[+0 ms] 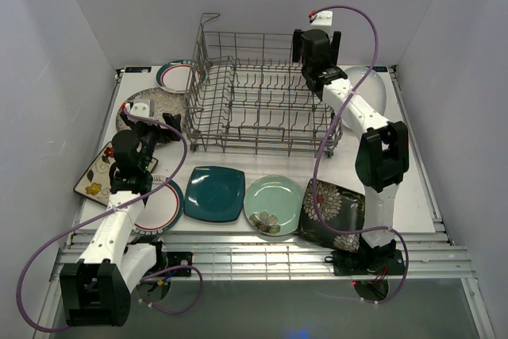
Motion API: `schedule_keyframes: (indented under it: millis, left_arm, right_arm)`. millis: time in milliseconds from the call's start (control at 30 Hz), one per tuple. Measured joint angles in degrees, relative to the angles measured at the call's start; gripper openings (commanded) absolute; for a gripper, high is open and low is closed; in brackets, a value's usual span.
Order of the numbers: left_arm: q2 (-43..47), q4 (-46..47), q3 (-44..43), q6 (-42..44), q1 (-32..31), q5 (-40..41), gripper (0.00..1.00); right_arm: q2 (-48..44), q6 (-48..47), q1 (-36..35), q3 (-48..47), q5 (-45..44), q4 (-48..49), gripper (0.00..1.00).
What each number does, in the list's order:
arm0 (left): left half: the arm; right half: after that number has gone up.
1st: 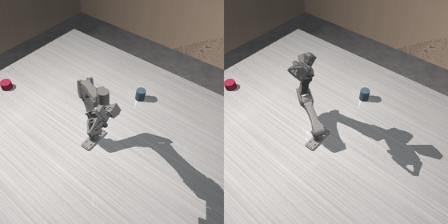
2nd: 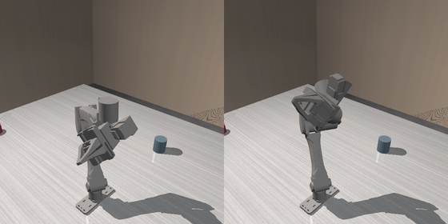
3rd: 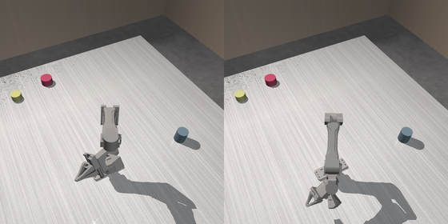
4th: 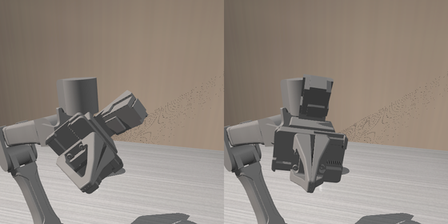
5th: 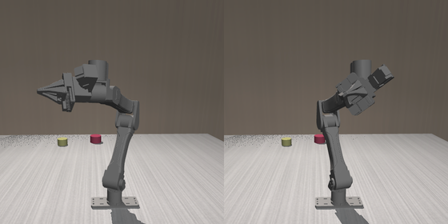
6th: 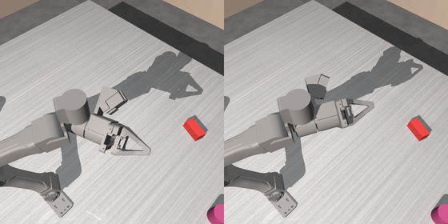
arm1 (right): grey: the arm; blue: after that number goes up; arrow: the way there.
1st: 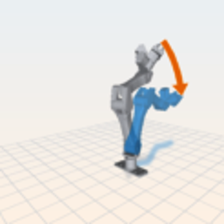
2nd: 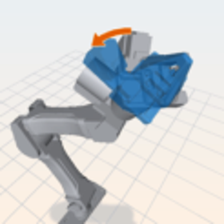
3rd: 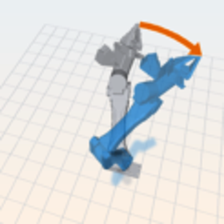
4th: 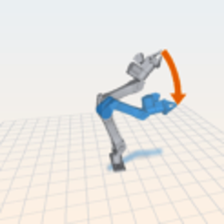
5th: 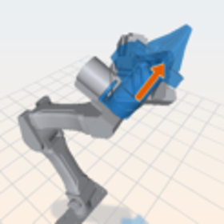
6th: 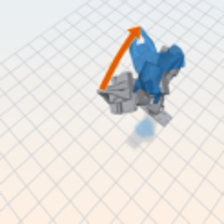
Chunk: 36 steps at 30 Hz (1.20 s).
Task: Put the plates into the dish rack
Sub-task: Insert the plate into the dish rack, then pick up the plate from the corner of the board.
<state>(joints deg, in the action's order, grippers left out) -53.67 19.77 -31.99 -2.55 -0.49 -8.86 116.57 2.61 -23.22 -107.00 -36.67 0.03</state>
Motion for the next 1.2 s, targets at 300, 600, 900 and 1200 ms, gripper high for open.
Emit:
schedule_keyframes:
  millis: [300, 600, 900, 1200]
  left_arm:
    - [0.6, 0.0, 0.0, 0.2, 0.0, -0.2, 0.98]
    - [1.8, 0.0, 0.0, 0.2, 0.0, -0.2, 0.98]
    - [1.7, 0.1, 0.0, 0.2, 0.0, -0.2, 0.98]
    - [1.6, 0.0, 0.0, 0.1, 0.0, -0.2, 0.98]
  right_arm:
    - [-5.6, 6.4, 1.0, 3.2, -3.0, 0.7, 0.90]
    - [-25.1, 16.9, 3.6, 22.9, -6.4, 4.7, 0.90]
    - [-42.3, 30.0, 9.9, 45.2, 0.6, 3.8, 0.90]
    - [-55.6, 33.5, 10.5, 58.8, 5.2, 2.6, 0.90]
